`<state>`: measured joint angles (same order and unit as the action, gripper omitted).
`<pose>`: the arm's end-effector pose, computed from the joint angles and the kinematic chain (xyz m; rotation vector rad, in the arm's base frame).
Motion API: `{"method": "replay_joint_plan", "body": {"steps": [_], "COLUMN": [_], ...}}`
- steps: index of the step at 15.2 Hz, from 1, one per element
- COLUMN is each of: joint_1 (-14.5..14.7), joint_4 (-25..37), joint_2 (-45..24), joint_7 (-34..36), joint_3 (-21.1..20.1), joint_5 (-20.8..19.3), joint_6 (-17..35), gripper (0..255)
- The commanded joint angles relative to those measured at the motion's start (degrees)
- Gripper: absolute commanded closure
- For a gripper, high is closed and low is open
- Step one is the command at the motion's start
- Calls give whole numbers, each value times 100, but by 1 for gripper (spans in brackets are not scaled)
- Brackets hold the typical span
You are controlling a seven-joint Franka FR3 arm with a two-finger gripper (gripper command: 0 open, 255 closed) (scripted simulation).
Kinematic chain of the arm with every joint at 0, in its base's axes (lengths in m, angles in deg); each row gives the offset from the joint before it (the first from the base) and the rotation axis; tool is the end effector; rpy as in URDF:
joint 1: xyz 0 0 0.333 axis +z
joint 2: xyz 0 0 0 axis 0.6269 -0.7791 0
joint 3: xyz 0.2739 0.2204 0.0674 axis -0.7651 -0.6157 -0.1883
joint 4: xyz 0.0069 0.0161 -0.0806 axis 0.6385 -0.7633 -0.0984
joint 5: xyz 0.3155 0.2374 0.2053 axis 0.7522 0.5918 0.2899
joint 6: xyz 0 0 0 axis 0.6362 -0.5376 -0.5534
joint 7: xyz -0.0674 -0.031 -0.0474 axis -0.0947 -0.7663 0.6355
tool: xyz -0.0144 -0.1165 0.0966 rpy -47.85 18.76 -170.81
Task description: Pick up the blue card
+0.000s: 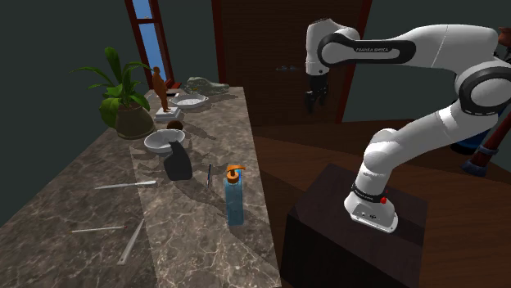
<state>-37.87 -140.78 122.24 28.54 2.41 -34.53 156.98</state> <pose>0.3302 0.0146 0.5625 2.9986 -0.1497 -0.1049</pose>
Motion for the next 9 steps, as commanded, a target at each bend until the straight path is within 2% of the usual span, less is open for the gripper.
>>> {"method": "replay_joint_plan", "body": {"steps": [1,9], "joint_1": [0,56], "joint_4": [0,-424], "joint_2": [0,-437], "joint_7": [0,1767], "joint_3": [0,-1015], "joint_5": [0,719], "joint_6": [0,1046], "gripper": [0,0]}}
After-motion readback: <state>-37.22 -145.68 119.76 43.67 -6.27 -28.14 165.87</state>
